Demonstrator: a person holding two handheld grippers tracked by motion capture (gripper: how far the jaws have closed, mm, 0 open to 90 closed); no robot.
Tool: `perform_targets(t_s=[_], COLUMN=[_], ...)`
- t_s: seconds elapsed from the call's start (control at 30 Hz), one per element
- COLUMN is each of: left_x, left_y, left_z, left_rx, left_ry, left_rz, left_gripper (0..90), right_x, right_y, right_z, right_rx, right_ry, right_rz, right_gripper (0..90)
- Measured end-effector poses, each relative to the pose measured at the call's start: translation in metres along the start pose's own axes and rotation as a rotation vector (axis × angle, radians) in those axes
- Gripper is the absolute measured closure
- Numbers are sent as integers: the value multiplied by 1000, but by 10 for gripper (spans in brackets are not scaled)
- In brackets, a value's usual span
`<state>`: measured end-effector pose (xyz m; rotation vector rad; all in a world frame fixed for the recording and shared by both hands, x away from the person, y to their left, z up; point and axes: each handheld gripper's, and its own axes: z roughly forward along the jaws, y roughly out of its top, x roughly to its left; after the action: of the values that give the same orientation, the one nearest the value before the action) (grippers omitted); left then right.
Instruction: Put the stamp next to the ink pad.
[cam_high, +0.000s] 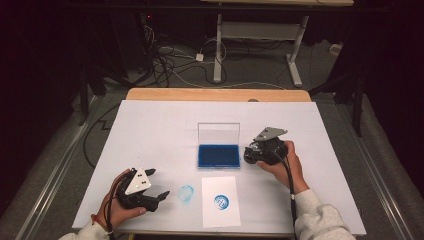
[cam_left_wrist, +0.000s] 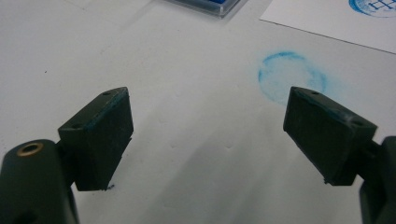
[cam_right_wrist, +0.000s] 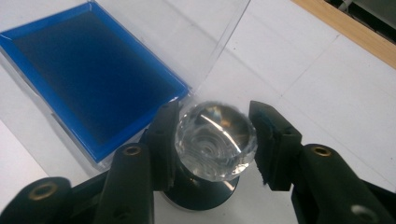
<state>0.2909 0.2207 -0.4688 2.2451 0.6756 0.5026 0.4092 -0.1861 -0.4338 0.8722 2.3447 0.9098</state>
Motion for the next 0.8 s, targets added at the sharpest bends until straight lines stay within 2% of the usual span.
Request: perform_targets(t_s=[0.1,0.37,0.57,0.8], left_x=[0,1,1,1], left_y=[0,0,0,0], left_z=[0,2,3,3], left_rx=[1,5,10,11], left_ry=[0,-5,-6,-8], left_rz=[-3,-6,-6,-7], left_gripper=[155,155,155,155], right_x=[1,-1,-2,-5], right_y=[1,5,9,13], right_z=[-1,-8,-16,-26], right_rx=[2,-34,-82,-170], right_ry=[-11,-25,-36,-50], right_rz=[-5,4,6,27], right_gripper=[510,462,421,365])
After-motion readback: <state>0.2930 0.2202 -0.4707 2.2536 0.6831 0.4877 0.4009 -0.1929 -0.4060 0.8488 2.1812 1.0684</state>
